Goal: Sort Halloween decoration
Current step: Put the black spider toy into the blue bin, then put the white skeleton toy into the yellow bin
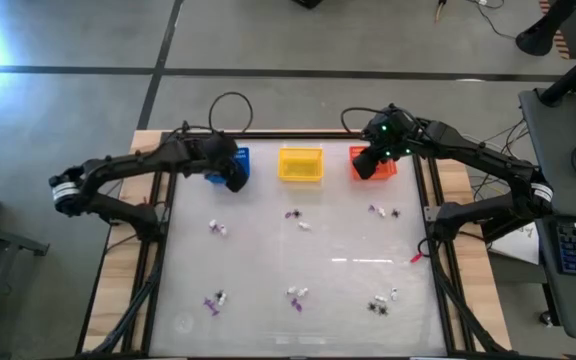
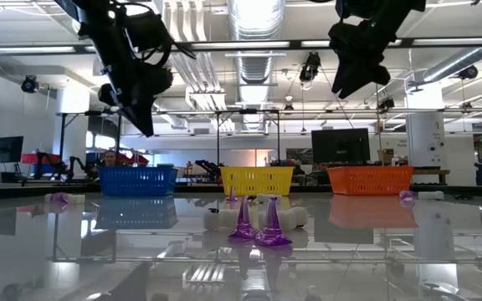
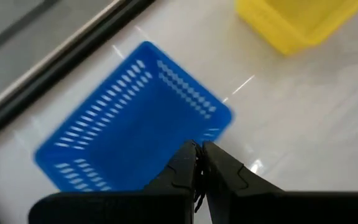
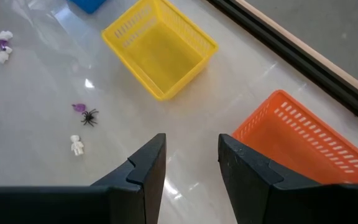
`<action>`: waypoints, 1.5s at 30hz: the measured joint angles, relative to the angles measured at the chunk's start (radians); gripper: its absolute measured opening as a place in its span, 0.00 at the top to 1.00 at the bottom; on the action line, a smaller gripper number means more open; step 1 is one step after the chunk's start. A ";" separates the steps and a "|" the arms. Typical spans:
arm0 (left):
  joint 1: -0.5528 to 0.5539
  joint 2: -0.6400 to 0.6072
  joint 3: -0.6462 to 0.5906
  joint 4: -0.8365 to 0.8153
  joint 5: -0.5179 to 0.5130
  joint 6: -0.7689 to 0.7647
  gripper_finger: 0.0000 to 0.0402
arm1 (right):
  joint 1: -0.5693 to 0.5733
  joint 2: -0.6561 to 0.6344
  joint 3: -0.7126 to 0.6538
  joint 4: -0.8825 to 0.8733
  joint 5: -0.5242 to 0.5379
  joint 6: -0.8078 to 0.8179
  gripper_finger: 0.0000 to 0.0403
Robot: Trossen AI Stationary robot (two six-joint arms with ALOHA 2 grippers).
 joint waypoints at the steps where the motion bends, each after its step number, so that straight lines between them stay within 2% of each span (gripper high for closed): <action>1: 0.020 0.003 -0.003 0.001 0.000 0.022 1.00 | 0.000 0.000 0.000 -0.006 0.000 0.001 0.65; 5: 0.108 0.032 -0.026 0.000 0.007 0.066 1.00 | 0.000 0.000 0.000 -0.015 0.000 0.009 0.65; 9: 0.185 0.080 -0.040 0.032 0.092 0.107 1.00 | 0.000 0.000 0.000 -0.026 0.000 0.009 0.65; 12: 0.221 0.122 -0.042 0.061 0.108 0.121 1.00 | 0.000 0.000 0.000 -0.026 0.000 0.009 0.65; 18: 0.240 0.177 -0.031 0.068 0.210 0.142 0.95 | 0.000 0.000 0.000 -0.025 0.000 0.014 0.65; 24: 0.241 0.180 -0.031 0.063 0.210 0.206 0.85 | 0.000 0.000 0.000 -0.024 0.000 0.047 0.65; 30: 0.240 0.101 -0.031 0.051 0.210 0.295 0.76 | 0.026 0.000 0.000 -0.019 -0.005 0.101 0.65; 34: 0.240 0.014 -0.031 -0.010 0.259 0.332 0.74 | 0.074 0.000 0.000 -0.018 -0.105 0.124 0.65; 37: 0.239 -0.052 -0.031 -0.070 0.291 0.363 0.74 | 0.138 0.000 0.000 -0.012 -0.156 0.142 0.65; 45: 0.239 -0.221 -0.031 -0.151 0.291 0.428 0.74 | 0.366 0.002 -0.008 0.092 -0.158 0.234 0.65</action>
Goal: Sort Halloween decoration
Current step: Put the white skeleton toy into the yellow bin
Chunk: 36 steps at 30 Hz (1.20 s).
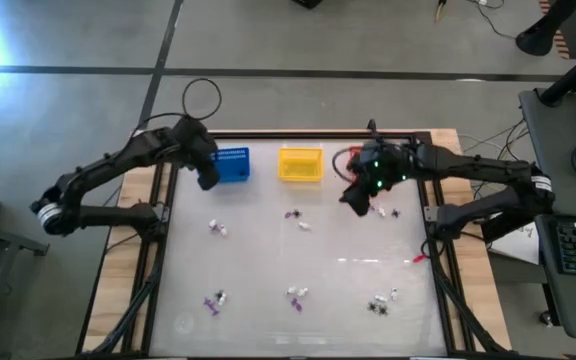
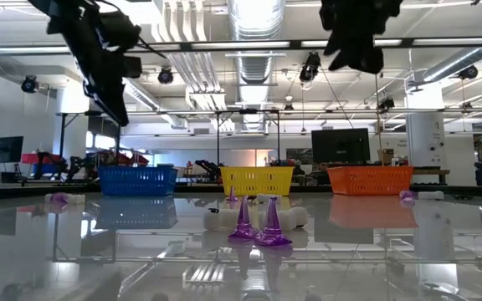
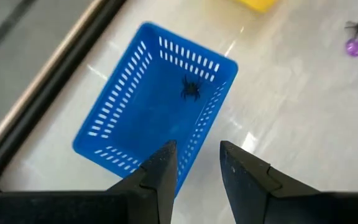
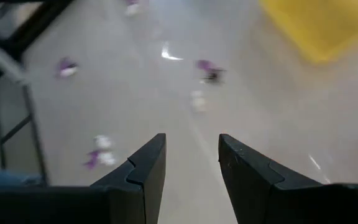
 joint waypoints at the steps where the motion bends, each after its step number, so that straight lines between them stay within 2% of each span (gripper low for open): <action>1: 0.000 -0.018 0.000 -0.002 0.001 0.004 0.74 | 0.032 0.000 -0.001 0.021 0.001 0.000 0.65; 11: 0.000 -0.161 0.000 -0.052 0.028 0.067 0.74 | 0.254 0.021 -0.067 0.346 0.012 0.005 0.65; 17: 0.000 -0.198 0.000 -0.068 0.028 0.109 0.74 | 0.302 0.147 -0.069 0.491 0.136 0.127 0.65; 24: 0.000 -0.212 0.000 -0.094 0.028 0.162 0.74 | 0.349 0.373 -0.015 0.484 0.165 0.185 0.65; 29: 0.000 -0.212 0.000 -0.115 0.028 0.187 0.74 | 0.387 0.519 0.112 0.467 0.084 0.147 0.65; 31: 0.000 -0.212 0.000 -0.116 0.028 0.187 0.74 | 0.402 0.566 0.163 0.395 0.054 0.115 0.65; 36: 0.000 -0.220 0.000 -0.119 0.028 0.187 0.74 | 0.419 0.660 0.277 0.182 0.053 0.103 0.65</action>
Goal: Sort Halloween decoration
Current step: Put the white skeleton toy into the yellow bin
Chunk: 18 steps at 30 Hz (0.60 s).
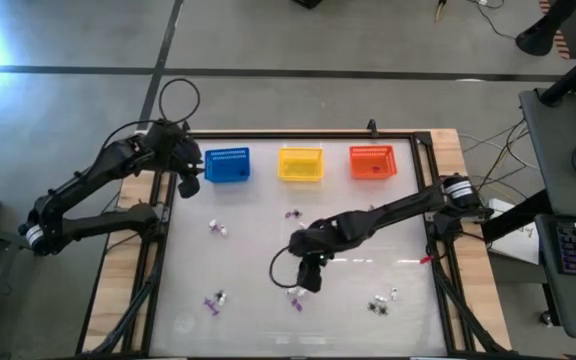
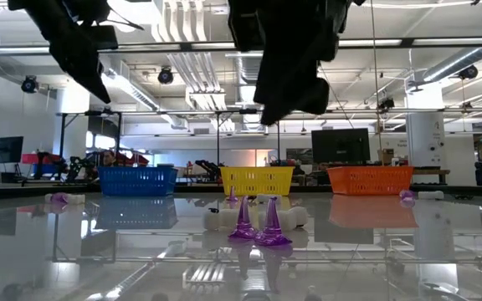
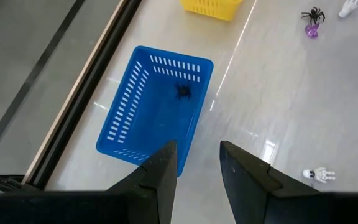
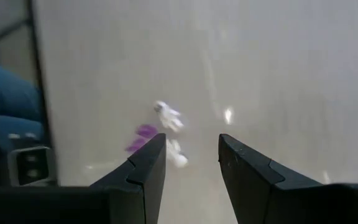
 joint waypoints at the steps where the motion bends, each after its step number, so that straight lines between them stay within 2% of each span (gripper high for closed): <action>1: 0.000 -0.002 0.000 0.000 0.000 0.000 0.74 | 0.000 0.015 0.016 -0.026 0.000 0.000 0.65; 6: 0.000 -0.009 0.000 0.000 0.000 0.000 0.74 | 0.010 0.061 0.058 -0.069 -0.001 -0.065 0.66; 12: 0.000 -0.009 0.000 0.000 0.000 0.000 0.74 | 0.016 0.059 0.054 -0.070 -0.001 -0.148 0.66; 18: 0.000 -0.009 0.000 0.000 0.000 -0.002 0.74 | 0.018 0.057 0.053 -0.069 0.000 -0.323 0.68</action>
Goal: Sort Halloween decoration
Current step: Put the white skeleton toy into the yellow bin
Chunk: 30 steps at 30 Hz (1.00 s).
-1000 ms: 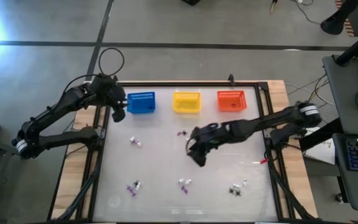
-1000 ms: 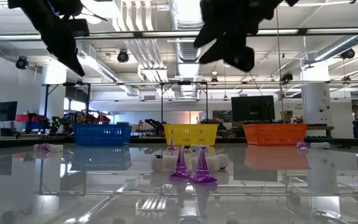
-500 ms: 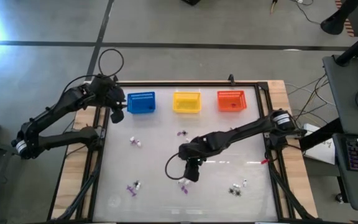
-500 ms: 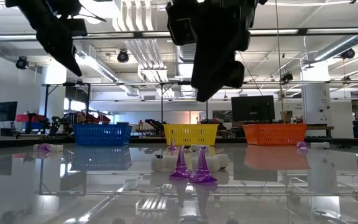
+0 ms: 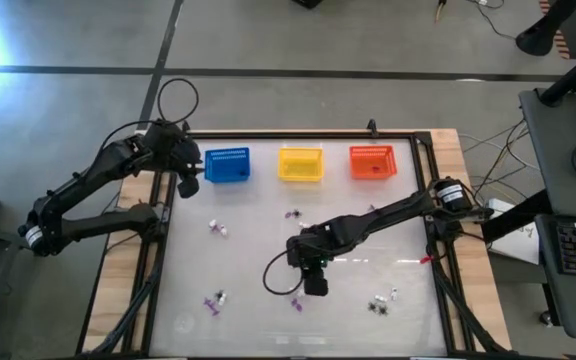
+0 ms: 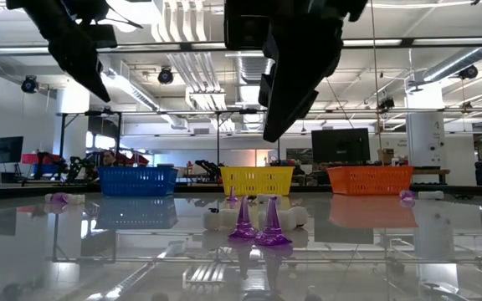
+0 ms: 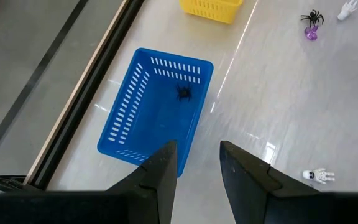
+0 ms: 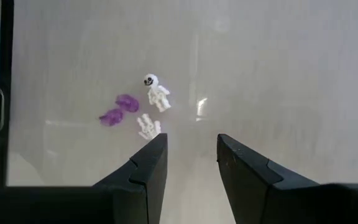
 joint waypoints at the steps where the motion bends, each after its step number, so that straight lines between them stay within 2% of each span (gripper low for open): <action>1: 0.000 0.000 0.000 0.000 0.000 -0.002 0.74 | 0.001 0.002 0.000 0.000 0.000 -0.029 0.68; 10: 0.000 0.000 0.000 0.000 0.000 -0.033 0.74 | 0.006 0.003 -0.015 0.008 0.000 -0.148 0.71; 16: 0.000 0.002 0.000 0.000 0.000 -0.078 0.74 | 0.016 0.004 -0.037 0.071 0.000 -0.197 0.72; 23: 0.000 0.002 0.000 0.000 0.000 -0.112 0.74 | 0.018 0.004 -0.069 0.134 -0.001 -0.143 0.72; 30: 0.000 0.002 0.000 0.000 0.000 -0.134 0.74 | 0.041 0.005 -0.143 0.259 -0.045 -0.078 0.72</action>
